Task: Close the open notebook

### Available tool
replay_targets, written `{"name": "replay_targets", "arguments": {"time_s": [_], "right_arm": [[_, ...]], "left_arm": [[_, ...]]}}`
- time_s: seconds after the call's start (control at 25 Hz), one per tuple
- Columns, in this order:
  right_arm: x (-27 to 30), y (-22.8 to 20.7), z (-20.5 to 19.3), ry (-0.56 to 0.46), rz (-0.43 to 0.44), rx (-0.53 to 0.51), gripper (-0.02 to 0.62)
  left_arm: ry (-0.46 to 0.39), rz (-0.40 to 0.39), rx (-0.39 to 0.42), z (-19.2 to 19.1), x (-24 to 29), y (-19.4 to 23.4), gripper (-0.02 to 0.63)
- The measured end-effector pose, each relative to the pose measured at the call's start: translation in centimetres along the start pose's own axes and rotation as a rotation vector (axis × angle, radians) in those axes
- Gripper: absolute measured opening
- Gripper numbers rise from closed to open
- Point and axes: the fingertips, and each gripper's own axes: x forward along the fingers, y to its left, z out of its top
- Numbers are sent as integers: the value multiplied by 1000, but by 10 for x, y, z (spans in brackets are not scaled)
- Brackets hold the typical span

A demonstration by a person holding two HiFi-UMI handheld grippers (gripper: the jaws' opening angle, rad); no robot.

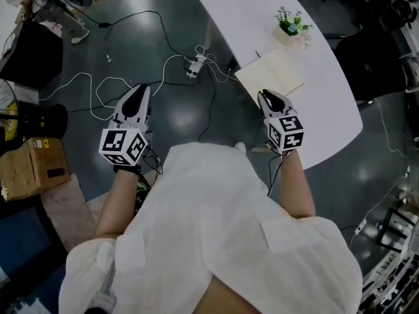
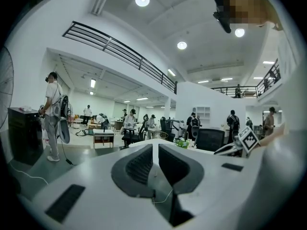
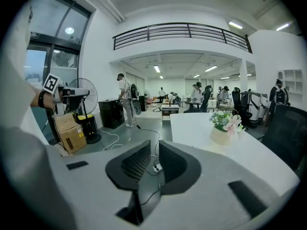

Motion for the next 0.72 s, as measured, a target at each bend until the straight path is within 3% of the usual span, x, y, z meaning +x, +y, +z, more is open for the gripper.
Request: {"name": "replay_targets", "arguments": {"time_s": [0.72], "right_arm": [[80,-20,-69,270,109,-109,91]], "left_arm": [[70,-11,-27,-26,53,-14,34]]}}
